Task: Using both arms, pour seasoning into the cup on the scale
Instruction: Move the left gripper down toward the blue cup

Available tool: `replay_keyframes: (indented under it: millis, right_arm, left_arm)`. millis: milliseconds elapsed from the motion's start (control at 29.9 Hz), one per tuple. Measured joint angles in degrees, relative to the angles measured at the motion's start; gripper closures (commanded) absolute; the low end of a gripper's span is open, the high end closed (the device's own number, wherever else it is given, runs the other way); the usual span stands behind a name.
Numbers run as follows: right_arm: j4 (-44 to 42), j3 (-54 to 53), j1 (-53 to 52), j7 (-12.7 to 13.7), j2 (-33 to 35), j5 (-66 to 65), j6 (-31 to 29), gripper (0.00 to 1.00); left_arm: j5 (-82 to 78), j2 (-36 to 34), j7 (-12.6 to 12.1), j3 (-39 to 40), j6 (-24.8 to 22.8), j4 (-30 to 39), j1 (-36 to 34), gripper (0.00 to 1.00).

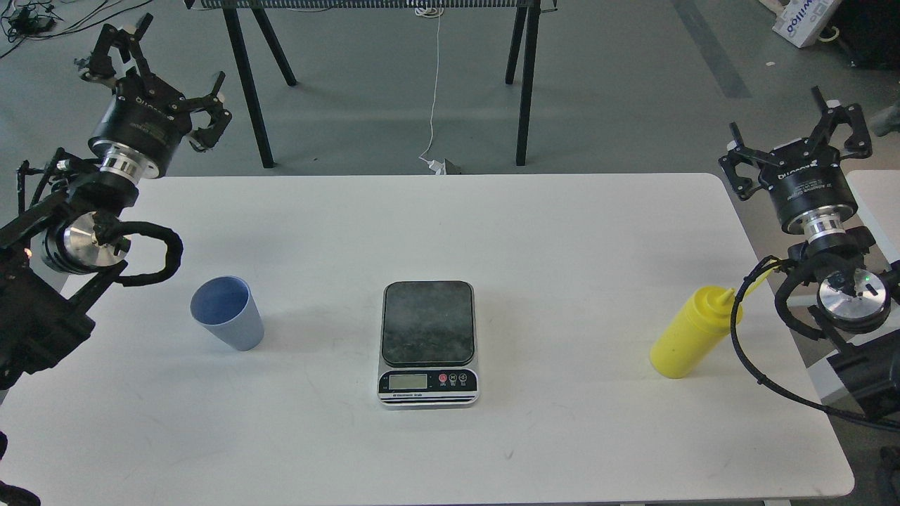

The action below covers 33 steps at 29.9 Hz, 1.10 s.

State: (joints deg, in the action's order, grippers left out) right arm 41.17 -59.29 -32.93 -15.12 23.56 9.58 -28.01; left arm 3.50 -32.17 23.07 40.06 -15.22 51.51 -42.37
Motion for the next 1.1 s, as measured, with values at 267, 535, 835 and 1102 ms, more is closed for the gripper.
replay_keyframes:
  millis: [267, 535, 835, 1102]
  right_arm:
    - [2.31, -0.88, 2.8, -0.15, 0.07, 0.09, 0.0, 0.0]
    - [9.99, -2.98, 9.26, -0.28, 3.38, 0.09, 0.0, 0.0]
    - [17.79, -6.39, 17.94, -0.4, 7.85, 0.14, 0.01, 0.0]
    - [20.18, -8.57, 21.49, -0.44, 9.49, 0.17, 0.01, 0.0]
  left_arm:
    - [0.01, -1.52, -0.01, -0.16, 0.42, 1.74, 0.4, 0.0]
    - [-2.59, -10.32, -0.46, -2.32, -1.07, 11.93, 2.43, 0.0]
    - [-22.69, -22.6, -0.12, -6.11, 6.77, 25.6, 3.39, 0.01]
    - [-50.0, -25.75, 0.78, -11.08, 16.93, 30.88, 5.13, 0.06]
